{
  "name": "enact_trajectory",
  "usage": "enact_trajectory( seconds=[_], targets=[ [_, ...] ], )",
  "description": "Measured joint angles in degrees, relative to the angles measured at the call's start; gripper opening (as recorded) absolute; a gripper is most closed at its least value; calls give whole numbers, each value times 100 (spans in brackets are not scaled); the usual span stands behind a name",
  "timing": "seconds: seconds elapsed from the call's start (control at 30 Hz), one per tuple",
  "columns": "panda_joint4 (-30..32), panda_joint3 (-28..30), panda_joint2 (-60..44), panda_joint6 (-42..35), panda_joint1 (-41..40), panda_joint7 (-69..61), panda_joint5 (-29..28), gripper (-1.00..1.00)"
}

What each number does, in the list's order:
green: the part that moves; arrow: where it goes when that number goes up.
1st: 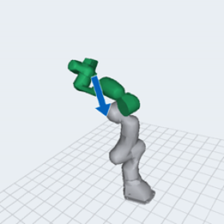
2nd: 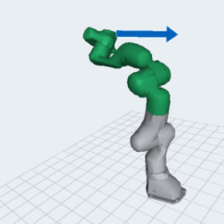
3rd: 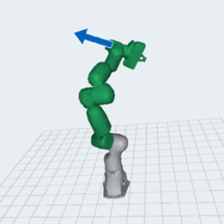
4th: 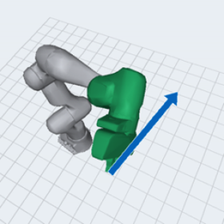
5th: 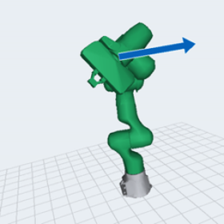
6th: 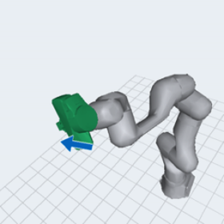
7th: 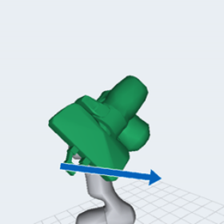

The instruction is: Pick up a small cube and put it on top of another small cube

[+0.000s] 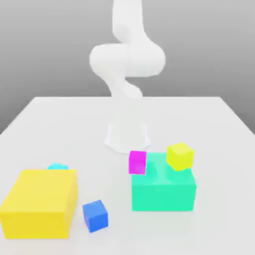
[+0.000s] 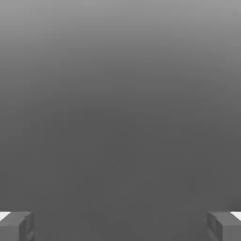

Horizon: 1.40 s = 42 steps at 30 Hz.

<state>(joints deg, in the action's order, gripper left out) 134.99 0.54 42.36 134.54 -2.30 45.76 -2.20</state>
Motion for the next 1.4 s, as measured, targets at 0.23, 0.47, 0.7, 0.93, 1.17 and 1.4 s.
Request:
enact_trajectory(
  seconds=[0.23,0.47,0.7,0.93,1.17,1.4],
  targets=[
    [909,344,-993,771,-662,-80,-551,0],
    [1794,910,-1950,1523,-1295,-283,-934,0],
    [2687,1625,-2893,2305,-1835,-691,-1058,0],
    [3390,2267,-3780,2971,-2056,-1374,-656,0],
    [3227,2246,-4380,3041,-2018,-1344,-631,0],
    [3118,2078,-4874,3252,-2048,-1533,-308,0]
  ],
)
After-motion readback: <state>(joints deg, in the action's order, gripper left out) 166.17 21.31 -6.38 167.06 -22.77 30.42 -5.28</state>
